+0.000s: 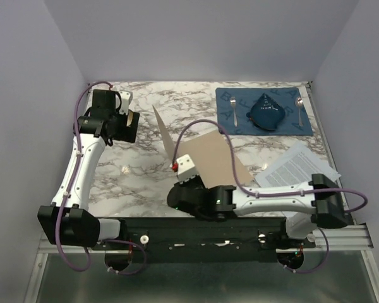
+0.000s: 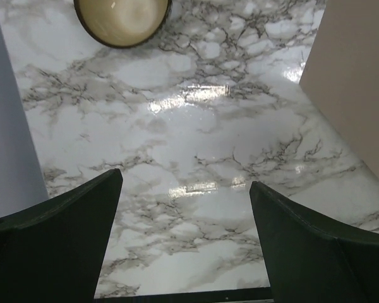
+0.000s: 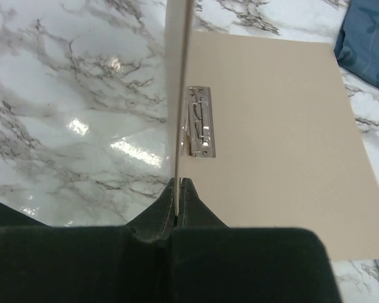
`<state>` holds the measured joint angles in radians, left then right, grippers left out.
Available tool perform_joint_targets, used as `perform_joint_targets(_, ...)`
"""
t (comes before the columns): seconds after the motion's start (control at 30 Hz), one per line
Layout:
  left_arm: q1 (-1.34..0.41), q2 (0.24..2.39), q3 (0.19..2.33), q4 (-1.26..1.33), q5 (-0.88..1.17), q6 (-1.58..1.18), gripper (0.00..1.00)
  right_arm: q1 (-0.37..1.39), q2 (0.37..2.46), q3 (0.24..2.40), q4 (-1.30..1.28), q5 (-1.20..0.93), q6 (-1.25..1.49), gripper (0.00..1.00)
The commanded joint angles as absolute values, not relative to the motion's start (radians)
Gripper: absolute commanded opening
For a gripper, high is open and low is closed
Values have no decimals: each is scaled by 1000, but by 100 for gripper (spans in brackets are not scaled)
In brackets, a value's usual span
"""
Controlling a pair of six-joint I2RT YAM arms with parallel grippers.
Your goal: Put the files into the folder
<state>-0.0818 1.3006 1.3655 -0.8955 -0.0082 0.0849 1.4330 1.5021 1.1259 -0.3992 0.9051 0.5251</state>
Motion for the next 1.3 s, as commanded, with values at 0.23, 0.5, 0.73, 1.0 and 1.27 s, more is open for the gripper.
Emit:
perform_joint_targets(0.23, 52, 1218, 1284, -939, 86, 100, 99, 1569, 1838, 1399, -763, 1033, 548, 23)
perform_joint_targets(0.5, 80, 1210, 1233, -930, 115, 98, 99, 1580, 1907, 1430, -531, 659, 287, 52)
perform_joint_targets(0.73, 107, 1223, 1229, -920, 115, 106, 99, 1578, 1953, 1445, -520, 514, 204, 64)
perform_joint_targets(1.0, 132, 1247, 1197, -899, 129, 110, 99, 1539, 1902, 1439, -577, 540, 247, 66)
perform_joint_targets(1.27, 129, 1318, 1180, -856, 164, 112, 99, 1175, 1340, 956, -454, 427, 650, 74)
